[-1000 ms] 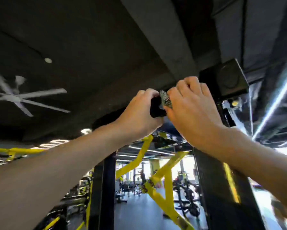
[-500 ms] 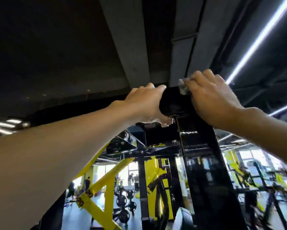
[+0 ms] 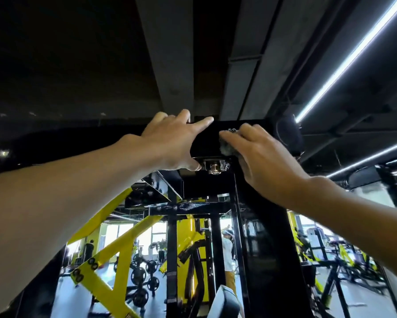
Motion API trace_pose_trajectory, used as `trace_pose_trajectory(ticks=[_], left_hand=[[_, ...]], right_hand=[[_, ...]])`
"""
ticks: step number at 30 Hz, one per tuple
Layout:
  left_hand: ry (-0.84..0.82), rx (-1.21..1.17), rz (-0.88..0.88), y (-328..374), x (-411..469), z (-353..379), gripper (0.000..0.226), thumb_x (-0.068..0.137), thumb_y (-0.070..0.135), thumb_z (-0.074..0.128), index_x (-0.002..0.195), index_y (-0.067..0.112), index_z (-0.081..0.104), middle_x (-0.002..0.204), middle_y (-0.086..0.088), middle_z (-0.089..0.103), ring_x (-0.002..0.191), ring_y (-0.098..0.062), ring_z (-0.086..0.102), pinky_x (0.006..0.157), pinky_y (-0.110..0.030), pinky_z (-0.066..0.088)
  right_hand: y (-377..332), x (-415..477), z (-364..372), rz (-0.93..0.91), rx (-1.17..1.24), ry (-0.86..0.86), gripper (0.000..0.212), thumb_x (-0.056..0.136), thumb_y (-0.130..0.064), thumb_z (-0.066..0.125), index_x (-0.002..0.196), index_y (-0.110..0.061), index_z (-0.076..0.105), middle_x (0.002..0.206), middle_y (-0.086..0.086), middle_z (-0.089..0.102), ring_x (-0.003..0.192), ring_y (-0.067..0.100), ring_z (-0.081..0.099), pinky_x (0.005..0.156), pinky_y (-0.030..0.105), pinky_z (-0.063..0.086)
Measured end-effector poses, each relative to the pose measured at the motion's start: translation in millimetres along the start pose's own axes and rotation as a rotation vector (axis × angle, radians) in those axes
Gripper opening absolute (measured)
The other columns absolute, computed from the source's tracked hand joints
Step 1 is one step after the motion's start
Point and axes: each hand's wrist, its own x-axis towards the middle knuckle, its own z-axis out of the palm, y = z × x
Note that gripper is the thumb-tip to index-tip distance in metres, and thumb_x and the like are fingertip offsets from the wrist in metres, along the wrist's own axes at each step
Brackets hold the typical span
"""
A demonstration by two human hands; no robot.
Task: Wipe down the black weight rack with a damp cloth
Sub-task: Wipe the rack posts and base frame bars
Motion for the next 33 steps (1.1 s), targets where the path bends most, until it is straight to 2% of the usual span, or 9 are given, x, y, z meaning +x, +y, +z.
trace_pose_trajectory(ticks=[4,9,13,15,18,22,26,30,33], left_hand=[[0.016,0.031,0.002,0.5,-0.1,-0.2,0.110,0.073,0.066,0.074,0.157,0.035,0.008,0.137,-0.005,0.042,0.119,-0.026,0.051,0.108,-0.042,0.027],[0.002,0.018,-0.013,2.9,-1.0,1.4,0.112,0.070,0.067,0.073,0.156,0.030,0.012,0.133,-0.008,0.041,0.118,-0.028,0.051,0.109,-0.045,0.027],[-0.039,-0.100,-0.061,0.4,-0.7,0.3,0.093,0.065,0.069,0.074,0.137,0.020,0.040,0.125,-0.002,0.042,0.119,-0.022,0.049,0.113,-0.044,0.027],[-0.050,-0.128,-0.061,-0.7,-0.9,-1.9,0.082,0.065,0.070,0.073,0.127,0.025,0.045,0.119,0.002,0.043,0.116,-0.017,0.048,0.112,-0.042,0.026],[-0.040,-0.159,-0.084,-2.5,-7.3,-2.4,0.083,0.066,0.072,0.070,0.132,0.030,0.042,0.124,0.002,0.042,0.120,-0.018,0.044,0.111,-0.040,0.021],[0.010,-0.061,-0.079,-4.7,-12.3,5.2,0.097,0.068,0.078,0.064,0.144,0.028,0.032,0.127,-0.002,0.043,0.120,-0.022,0.046,0.112,-0.041,0.020],[0.060,-0.048,-0.051,-11.6,-11.7,7.5,0.102,0.066,0.076,0.067,0.141,0.015,0.035,0.126,-0.002,0.045,0.120,-0.022,0.048,0.111,-0.041,0.025],[0.069,-0.082,-0.033,-17.7,-14.5,5.5,0.097,0.068,0.067,0.074,0.138,0.009,0.039,0.128,-0.002,0.047,0.121,-0.020,0.046,0.110,-0.038,0.026],[0.072,-0.120,-0.023,-19.1,-17.6,5.2,0.102,0.069,0.061,0.076,0.143,0.007,0.032,0.133,-0.004,0.046,0.124,-0.021,0.046,0.112,-0.038,0.024]], right_hand=[[17.1,31.4,0.3,0.191,0.024,0.098,0.046,0.083,0.005,0.060,0.127,-0.009,0.062,0.110,0.005,0.049,0.104,0.028,0.046,0.090,0.039,0.048],[-8.2,25.7,8.6,-0.088,0.052,0.006,0.038,0.084,-0.003,0.065,0.122,-0.008,0.064,0.109,0.007,0.052,0.097,0.027,0.049,0.087,0.036,0.047],[0.4,42.0,7.2,0.175,0.055,0.099,0.034,0.090,-0.003,0.059,0.123,-0.009,0.063,0.111,0.007,0.047,0.102,0.027,0.046,0.085,0.038,0.046],[-21.9,34.8,9.0,0.058,0.077,0.055,0.030,0.089,-0.007,0.061,0.119,-0.009,0.065,0.110,0.005,0.048,0.098,0.024,0.046,0.083,0.032,0.044],[-27.6,21.6,10.3,-0.081,0.123,-0.018,0.031,0.088,-0.009,0.061,0.119,-0.009,0.066,0.109,0.007,0.049,0.096,0.025,0.049,0.085,0.035,0.048],[-27.3,28.7,14.2,0.227,0.087,0.135,0.028,0.088,-0.004,0.059,0.115,-0.006,0.066,0.111,0.009,0.049,0.098,0.027,0.050,0.089,0.042,0.048],[-44.9,26.9,18.1,-0.010,0.083,0.023,0.028,0.086,-0.008,0.064,0.114,-0.009,0.067,0.106,0.006,0.050,0.092,0.025,0.051,0.086,0.039,0.049],[-35.0,46.4,17.2,0.255,0.050,0.141,0.024,0.089,-0.003,0.058,0.110,-0.008,0.067,0.108,0.008,0.048,0.096,0.029,0.049,0.089,0.045,0.047],[-50.4,43.7,17.3,0.048,0.048,-0.006,0.030,0.087,-0.006,0.061,0.117,-0.009,0.066,0.109,0.006,0.049,0.097,0.027,0.049,0.090,0.042,0.046]])
